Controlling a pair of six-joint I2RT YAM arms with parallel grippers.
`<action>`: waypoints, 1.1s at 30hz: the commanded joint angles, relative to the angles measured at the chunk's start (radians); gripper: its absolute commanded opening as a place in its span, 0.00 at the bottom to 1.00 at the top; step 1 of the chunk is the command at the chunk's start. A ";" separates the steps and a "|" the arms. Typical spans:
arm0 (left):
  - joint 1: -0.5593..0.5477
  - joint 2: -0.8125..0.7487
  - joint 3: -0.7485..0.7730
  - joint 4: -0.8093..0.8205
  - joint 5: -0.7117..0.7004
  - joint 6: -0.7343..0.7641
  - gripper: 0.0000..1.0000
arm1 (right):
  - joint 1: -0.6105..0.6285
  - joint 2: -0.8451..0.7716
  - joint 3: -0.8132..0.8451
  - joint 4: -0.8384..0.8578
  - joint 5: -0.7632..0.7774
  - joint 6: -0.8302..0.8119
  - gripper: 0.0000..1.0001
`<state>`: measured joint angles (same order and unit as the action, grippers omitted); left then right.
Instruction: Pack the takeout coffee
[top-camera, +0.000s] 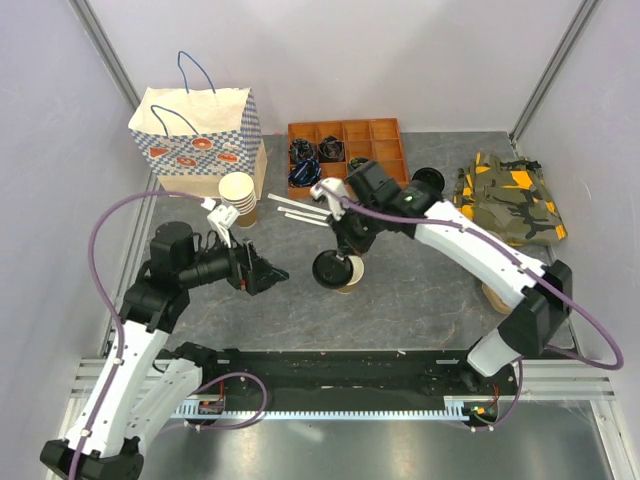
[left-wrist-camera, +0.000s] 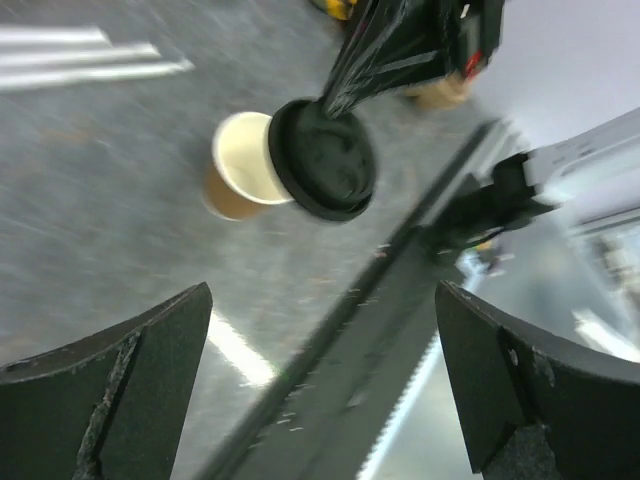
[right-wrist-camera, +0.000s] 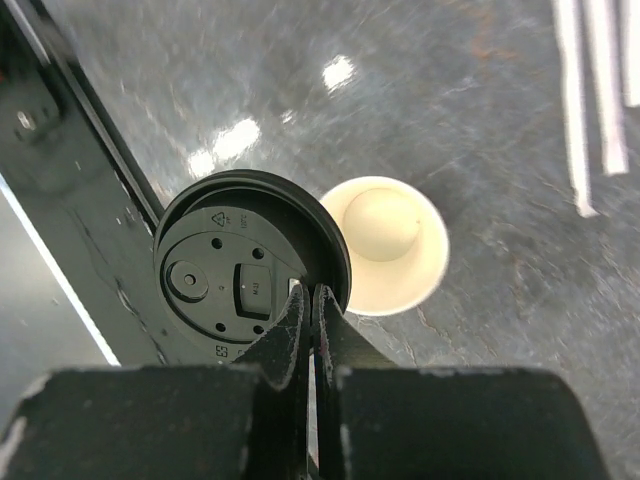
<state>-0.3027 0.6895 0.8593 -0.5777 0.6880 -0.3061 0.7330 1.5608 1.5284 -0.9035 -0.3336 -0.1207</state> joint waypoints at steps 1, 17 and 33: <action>0.095 -0.050 -0.146 0.137 0.223 -0.293 0.98 | 0.048 0.064 0.038 -0.025 0.112 -0.096 0.00; 0.100 -0.062 -0.339 0.252 0.249 -0.335 0.95 | 0.032 0.130 0.018 -0.009 0.127 -0.191 0.00; 0.097 0.061 -0.359 0.404 0.304 -0.409 0.91 | -0.029 0.150 -0.016 0.047 0.041 -0.220 0.00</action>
<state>-0.2070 0.7387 0.4953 -0.2379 0.9565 -0.6846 0.7029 1.7050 1.5280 -0.8963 -0.2558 -0.3233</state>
